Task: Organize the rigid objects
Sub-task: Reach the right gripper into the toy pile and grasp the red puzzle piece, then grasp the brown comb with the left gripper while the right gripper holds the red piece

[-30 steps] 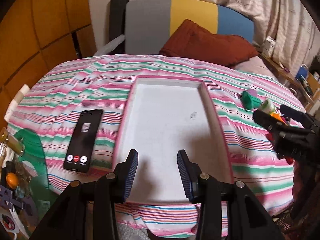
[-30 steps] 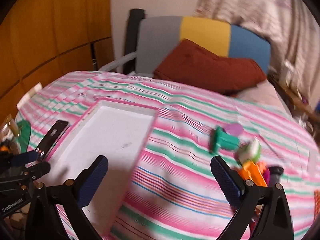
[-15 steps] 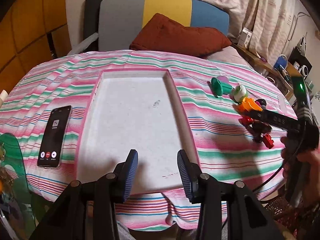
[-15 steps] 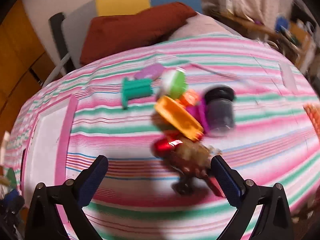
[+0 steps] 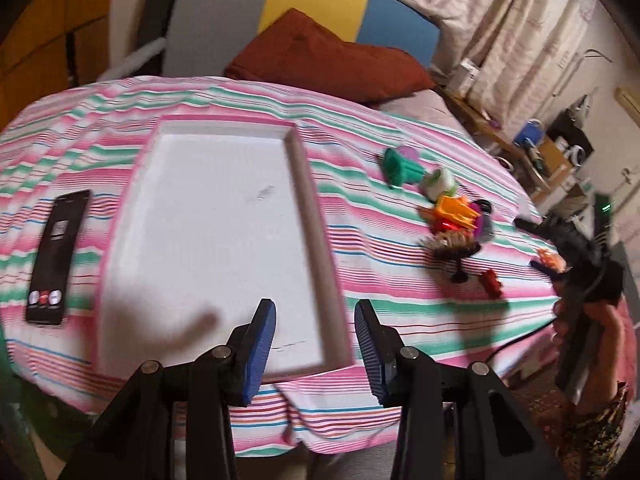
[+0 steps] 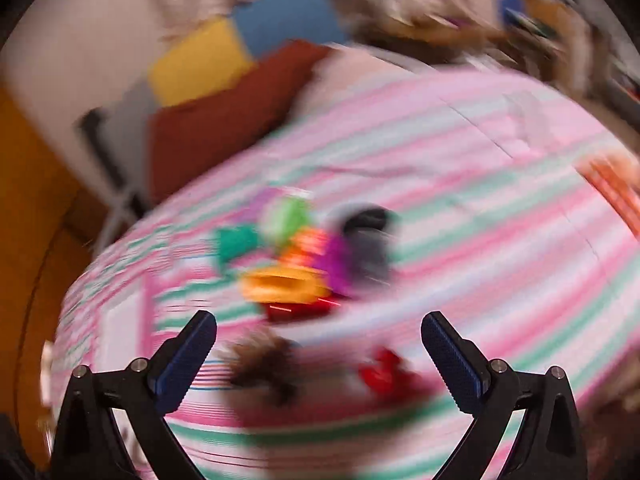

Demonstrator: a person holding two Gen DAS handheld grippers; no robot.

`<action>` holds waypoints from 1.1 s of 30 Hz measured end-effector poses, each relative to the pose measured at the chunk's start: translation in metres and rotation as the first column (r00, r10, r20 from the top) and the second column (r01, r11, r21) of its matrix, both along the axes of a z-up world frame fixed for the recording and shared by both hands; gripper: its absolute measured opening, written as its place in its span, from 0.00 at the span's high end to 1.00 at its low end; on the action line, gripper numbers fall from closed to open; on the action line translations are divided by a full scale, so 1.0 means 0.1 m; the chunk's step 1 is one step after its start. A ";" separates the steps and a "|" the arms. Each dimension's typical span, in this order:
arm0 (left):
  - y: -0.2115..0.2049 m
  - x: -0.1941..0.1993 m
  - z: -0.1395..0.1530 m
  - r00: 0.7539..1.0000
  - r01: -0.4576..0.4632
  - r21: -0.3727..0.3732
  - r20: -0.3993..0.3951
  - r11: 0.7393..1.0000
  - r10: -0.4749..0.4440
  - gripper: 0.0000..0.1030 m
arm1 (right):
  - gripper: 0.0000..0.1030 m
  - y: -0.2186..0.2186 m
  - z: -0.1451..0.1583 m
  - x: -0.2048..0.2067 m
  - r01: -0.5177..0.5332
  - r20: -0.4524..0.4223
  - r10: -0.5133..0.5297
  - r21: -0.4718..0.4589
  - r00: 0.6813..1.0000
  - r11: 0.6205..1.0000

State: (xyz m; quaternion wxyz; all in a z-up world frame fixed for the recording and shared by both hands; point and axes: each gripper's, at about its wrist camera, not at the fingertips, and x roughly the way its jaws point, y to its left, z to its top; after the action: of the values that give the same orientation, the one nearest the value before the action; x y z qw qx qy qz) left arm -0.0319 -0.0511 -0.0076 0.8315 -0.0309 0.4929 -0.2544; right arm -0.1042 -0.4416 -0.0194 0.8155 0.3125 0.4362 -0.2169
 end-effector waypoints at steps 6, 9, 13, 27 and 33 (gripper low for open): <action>-0.18 -0.08 0.11 0.997 0.077 -0.104 0.005 0.992 -0.077 0.60 | 0.18 -0.07 -0.35 -0.07 -0.007 -0.134 0.021 0.106 0.991 0.994; -0.21 -0.08 0.17 0.996 0.084 -0.133 0.020 0.987 -0.082 0.60 | 0.20 0.04 -0.40 0.02 -0.071 -0.189 0.079 0.047 0.979 0.996; -0.29 -0.05 0.15 0.997 0.081 -0.094 0.012 0.992 -0.080 0.60 | 0.39 0.15 -0.49 0.11 -0.137 -0.263 0.133 0.004 0.956 0.991; -0.96 0.12 0.03 0.972 0.227 -0.146 -0.027 0.963 -0.234 0.48 | 0.69 0.08 -0.24 -0.08 -0.084 -0.135 0.083 -0.002 0.987 0.996; -1.54 0.10 -0.04 0.934 0.357 -0.071 0.030 0.931 -0.356 0.36 | 0.69 -0.08 -0.12 -0.17 -0.025 -0.095 0.026 0.007 0.995 1.000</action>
State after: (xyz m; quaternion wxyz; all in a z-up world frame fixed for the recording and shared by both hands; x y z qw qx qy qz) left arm -0.0223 -0.2053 -0.0120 0.7738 0.0298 0.4735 -0.4198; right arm -0.1208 -0.4499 -0.0318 0.7956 0.2984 0.4791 -0.2200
